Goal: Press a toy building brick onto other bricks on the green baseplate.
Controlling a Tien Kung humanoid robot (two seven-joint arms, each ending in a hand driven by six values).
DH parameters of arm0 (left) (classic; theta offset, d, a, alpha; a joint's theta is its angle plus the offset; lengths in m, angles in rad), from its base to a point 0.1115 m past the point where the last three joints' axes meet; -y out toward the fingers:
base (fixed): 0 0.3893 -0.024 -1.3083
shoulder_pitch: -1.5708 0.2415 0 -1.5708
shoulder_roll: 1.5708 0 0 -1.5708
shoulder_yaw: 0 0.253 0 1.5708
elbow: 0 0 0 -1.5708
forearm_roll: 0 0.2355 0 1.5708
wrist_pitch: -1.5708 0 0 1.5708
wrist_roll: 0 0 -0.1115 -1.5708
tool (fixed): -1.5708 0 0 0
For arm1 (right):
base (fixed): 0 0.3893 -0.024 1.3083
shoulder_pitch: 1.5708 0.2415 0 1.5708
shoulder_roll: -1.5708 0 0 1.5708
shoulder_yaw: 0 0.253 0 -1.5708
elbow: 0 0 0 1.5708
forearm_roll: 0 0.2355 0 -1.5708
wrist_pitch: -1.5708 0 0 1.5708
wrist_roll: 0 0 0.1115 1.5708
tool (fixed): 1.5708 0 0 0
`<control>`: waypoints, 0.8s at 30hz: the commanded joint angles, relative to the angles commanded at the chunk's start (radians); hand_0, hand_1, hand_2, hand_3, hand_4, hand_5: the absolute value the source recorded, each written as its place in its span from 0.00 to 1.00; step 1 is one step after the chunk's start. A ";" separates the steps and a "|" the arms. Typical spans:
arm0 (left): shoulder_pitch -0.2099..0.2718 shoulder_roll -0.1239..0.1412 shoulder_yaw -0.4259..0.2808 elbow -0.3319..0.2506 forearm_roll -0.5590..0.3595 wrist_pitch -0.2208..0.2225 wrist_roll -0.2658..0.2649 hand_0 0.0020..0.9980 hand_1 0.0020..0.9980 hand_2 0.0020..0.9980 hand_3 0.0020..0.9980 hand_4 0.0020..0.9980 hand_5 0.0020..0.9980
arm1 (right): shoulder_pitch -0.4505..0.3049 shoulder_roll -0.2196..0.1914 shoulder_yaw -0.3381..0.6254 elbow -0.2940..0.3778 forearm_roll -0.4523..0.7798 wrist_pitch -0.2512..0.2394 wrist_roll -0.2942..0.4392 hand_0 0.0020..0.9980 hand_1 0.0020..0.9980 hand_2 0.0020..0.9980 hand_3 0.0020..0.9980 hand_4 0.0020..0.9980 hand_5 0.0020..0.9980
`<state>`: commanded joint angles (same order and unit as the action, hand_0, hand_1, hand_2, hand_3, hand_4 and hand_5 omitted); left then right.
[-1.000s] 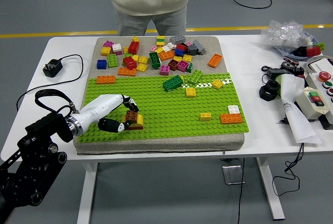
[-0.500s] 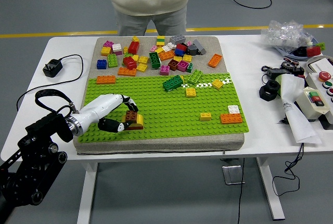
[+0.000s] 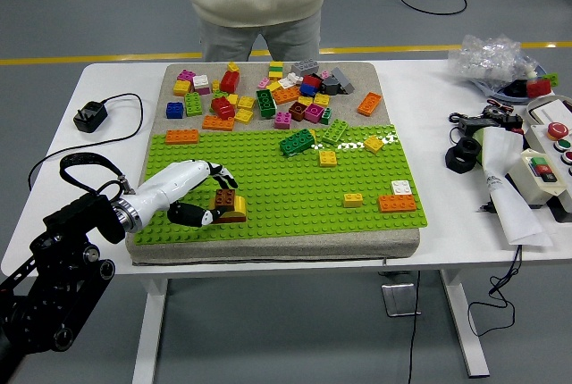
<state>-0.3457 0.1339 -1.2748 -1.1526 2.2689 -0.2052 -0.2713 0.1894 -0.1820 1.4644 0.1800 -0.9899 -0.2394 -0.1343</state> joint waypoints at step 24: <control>-0.006 -0.004 -0.002 0.003 0.000 0.003 -0.002 0.90 0.77 0.62 0.72 0.74 0.00 | 0.001 0.000 -0.002 0.000 0.002 0.001 -0.002 0.80 0.73 0.75 0.74 1.00 0.67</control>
<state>-0.3515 0.1301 -1.2766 -1.1496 2.2689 -0.2026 -0.2736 0.1900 -0.1815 1.4624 0.1800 -0.9879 -0.2380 -0.1360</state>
